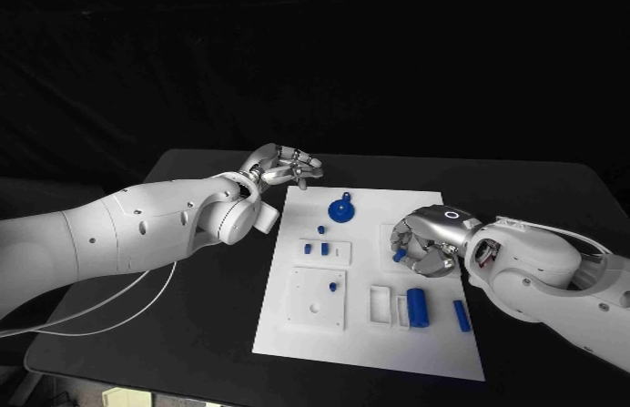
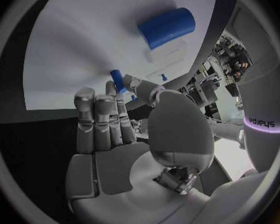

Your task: Assemble the parts on the task board

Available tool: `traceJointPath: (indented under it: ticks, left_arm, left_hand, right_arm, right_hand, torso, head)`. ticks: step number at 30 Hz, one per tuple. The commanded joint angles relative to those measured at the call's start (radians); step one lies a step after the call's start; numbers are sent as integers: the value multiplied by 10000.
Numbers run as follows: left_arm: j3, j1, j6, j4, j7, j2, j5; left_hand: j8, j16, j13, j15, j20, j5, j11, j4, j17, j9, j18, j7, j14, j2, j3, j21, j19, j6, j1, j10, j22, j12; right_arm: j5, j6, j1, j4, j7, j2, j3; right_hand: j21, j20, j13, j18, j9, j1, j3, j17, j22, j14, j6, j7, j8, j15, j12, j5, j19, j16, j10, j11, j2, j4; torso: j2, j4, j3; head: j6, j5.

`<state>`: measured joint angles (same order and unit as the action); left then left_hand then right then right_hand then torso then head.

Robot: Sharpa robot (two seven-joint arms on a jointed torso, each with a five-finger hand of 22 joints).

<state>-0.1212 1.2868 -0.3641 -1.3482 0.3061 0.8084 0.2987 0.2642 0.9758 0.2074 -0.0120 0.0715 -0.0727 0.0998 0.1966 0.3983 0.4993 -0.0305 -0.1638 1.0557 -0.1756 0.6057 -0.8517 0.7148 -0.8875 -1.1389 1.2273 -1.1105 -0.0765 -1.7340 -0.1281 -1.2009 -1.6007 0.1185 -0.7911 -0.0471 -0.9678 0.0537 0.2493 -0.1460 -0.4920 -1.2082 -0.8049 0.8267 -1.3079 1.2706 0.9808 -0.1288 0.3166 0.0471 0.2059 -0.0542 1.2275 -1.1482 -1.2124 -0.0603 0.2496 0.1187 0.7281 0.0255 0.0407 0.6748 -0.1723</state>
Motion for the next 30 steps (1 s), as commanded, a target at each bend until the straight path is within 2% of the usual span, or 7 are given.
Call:
traceJointPath:
  ticks: [1,6,15,24,26,30]
  left_arm:
    - [7,4,116,-14,111,-14,-54]
    - [7,4,118,-13,112,-17,-54]
    - [7,4,121,-7,118,-19,-54]
    - [8,4,111,25,131,-22,-54]
    - [8,4,111,32,132,-25,-54]
    - [8,3,107,56,138,-27,-60]
  left_hand:
    - [69,-37,12,47,334,-45,1,74,14,3,118,4,9,112,4,42,-29,66,-9,-45,-15,15]
    - [70,-39,12,47,335,-46,1,75,16,3,118,4,9,115,5,43,-28,67,-9,-45,-16,14]
    - [71,-41,12,47,335,-47,2,76,19,3,117,4,11,118,5,45,-27,68,-9,-47,-19,14]
    - [73,-45,13,47,335,-48,2,76,23,3,117,5,12,123,4,47,-25,68,-6,-48,-21,13]
    - [74,-45,13,47,335,-48,2,76,24,3,117,5,12,124,4,48,-24,68,-6,-48,-22,13]
    - [74,-47,13,47,335,-48,2,77,26,3,117,5,12,124,3,49,-24,68,-5,-49,-23,13]
  right_arm:
    - [-259,187,24,-17,37,28,-18]
    - [-343,112,44,-2,116,69,-25]
    - [-557,-540,74,-25,301,67,-26]
    - [-529,-1059,80,-199,211,-78,-16]
    - [-453,-1131,80,-279,193,-136,18]
    - [-180,-1253,79,-520,133,-278,193]
  right_hand:
    - [-58,50,47,-1158,-25,22,-96,-15,-177,4,137,22,101,78,116,53,17,-54,-126,29,-163,-4]
    - [-73,54,105,-1158,-48,86,-170,-18,-178,13,219,59,152,112,184,54,22,-50,-181,64,-220,-9]
    - [-114,87,257,-1158,-123,125,-387,-24,-175,75,453,164,295,212,367,53,60,-50,-379,167,-328,45]
    - [-148,121,365,-1158,-171,156,-592,-35,-168,155,565,213,361,266,459,51,123,-42,-457,221,-307,104]
    - [-150,125,375,-1158,-175,160,-613,-37,-166,163,570,216,364,269,465,53,129,-40,-460,225,-298,106]
    - [-156,135,396,-1158,-185,166,-653,-39,-163,177,586,224,374,276,478,53,145,-36,-467,232,-280,113]
  torso:
    - [-1,4,2]
    - [-3,2,-1]
    - [-4,-3,-5]
    - [-7,-5,-5]
    - [-7,-7,-5]
    - [-7,-4,-3]
  head:
    - [5,13]
    - [11,24]
    - [10,47]
    - [11,39]
    - [17,28]
    - [12,22]
